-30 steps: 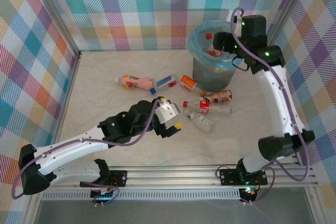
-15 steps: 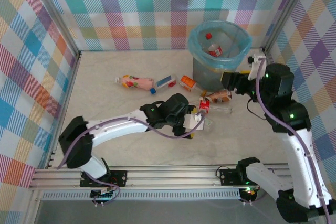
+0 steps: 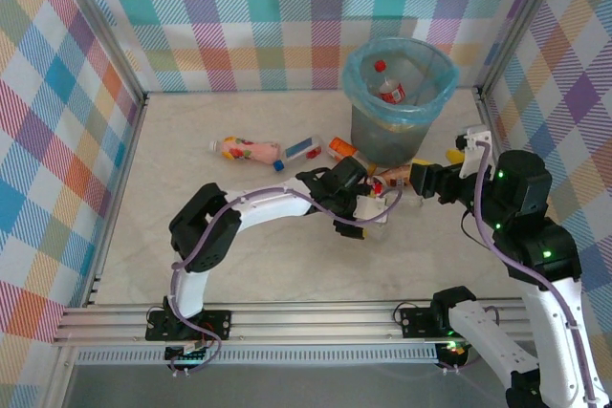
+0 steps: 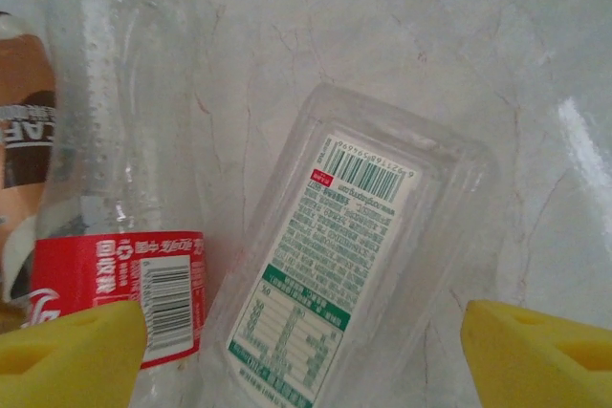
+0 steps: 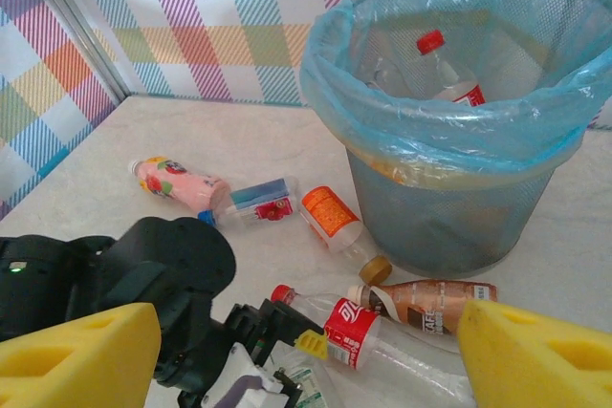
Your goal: Put the plastic bottles in the bin
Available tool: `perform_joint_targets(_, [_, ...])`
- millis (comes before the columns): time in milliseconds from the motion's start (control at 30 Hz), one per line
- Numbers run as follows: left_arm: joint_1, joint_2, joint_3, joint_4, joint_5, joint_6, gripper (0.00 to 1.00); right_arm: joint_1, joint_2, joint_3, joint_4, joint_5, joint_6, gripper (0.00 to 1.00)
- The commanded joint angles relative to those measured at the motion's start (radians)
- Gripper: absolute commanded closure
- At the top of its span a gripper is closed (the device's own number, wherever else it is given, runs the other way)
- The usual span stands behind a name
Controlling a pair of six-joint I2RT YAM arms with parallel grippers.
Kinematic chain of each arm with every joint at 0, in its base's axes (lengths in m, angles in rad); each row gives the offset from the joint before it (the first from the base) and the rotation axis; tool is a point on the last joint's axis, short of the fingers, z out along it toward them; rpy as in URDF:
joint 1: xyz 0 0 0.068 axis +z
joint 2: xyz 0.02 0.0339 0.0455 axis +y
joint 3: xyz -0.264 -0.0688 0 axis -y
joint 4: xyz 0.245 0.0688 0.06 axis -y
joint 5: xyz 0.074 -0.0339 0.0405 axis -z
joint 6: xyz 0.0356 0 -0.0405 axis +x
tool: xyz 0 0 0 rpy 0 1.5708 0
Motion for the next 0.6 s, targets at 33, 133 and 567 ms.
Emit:
perform_joint_targets(33, [0.006,0.046,0.044,-0.061,0.017,0.026,0.15,-0.003,0.004,-0.015,0.012,-0.007,-0.034,0.18])
perform_joint_targets(133, [0.006,0.069,0.055,-0.088,0.013,0.014,0.15,-0.003,0.006,-0.011,0.012,-0.015,-0.039,0.17])
perform_joint_targets(567, [0.006,0.074,0.001,-0.113,-0.008,0.013,0.19,-0.004,0.023,-0.019,0.021,-0.039,-0.005,0.17])
